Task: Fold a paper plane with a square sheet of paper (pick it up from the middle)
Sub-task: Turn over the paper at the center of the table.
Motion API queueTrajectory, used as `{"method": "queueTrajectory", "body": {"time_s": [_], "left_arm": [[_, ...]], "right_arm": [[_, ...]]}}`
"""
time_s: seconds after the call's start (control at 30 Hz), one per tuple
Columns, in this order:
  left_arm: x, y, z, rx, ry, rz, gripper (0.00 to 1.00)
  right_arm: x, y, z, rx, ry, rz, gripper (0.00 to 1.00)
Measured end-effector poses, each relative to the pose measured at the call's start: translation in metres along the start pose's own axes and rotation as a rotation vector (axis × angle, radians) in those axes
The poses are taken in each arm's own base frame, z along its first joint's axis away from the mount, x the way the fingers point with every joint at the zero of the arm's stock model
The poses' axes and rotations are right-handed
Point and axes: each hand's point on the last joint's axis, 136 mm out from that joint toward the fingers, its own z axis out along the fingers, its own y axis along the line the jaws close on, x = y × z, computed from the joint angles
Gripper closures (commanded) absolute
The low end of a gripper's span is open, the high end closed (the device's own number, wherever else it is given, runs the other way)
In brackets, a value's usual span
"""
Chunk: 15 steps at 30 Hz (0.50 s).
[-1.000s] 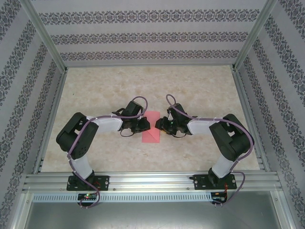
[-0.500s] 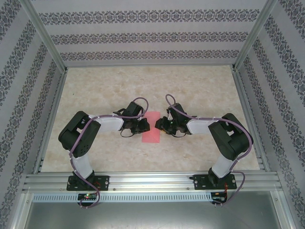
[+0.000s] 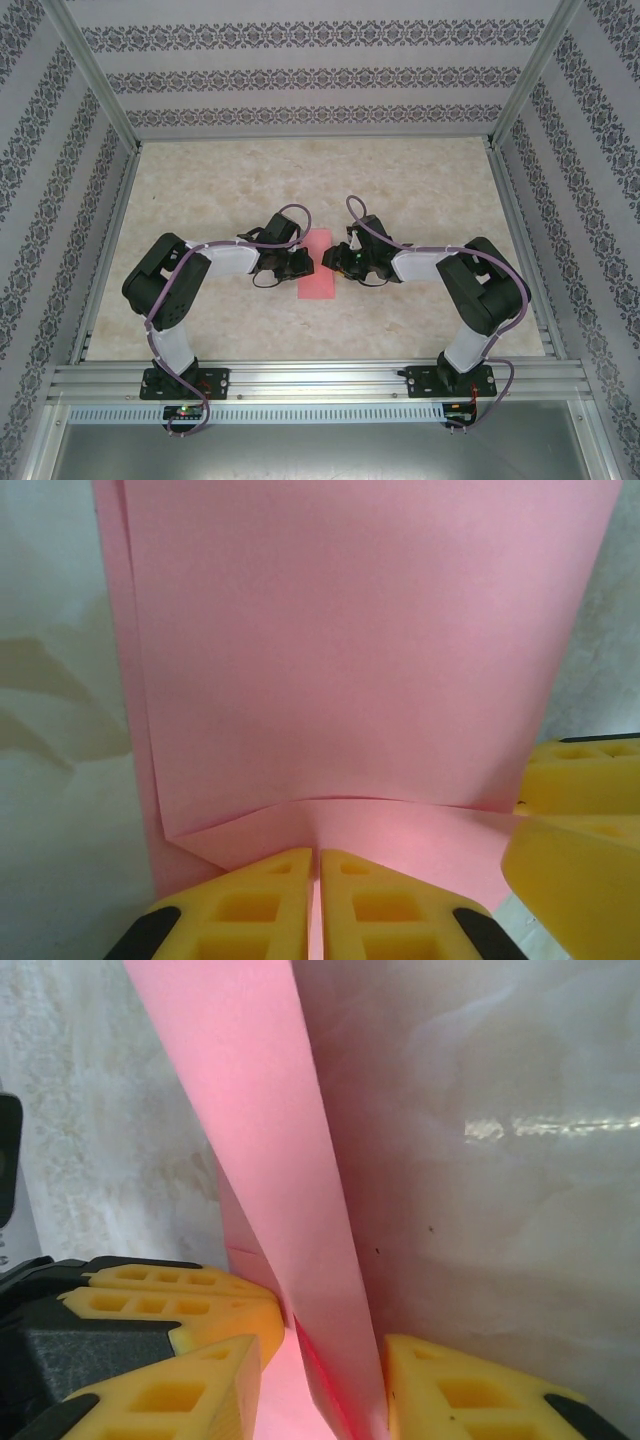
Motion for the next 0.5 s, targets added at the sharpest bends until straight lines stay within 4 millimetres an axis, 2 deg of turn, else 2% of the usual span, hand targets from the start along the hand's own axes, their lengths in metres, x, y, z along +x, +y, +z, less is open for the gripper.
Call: {"method": "queueTrajectory", "body": {"time_s": [0.27, 0.5], "left_arm": [[-0.0024, 0.0011, -0.0039, -0.009, -0.012, -0.003, 0.86], [-0.0039, -0.0012, -0.0093, -0.008, -0.022, -0.002, 0.87]], "right_arm": [[0.0049, -0.0005, 0.0001, -0.011, 0.018, -0.02, 0.61], [0.01, 0.0063, 0.0023, -0.06, 0.049, -0.068, 0.66]]}}
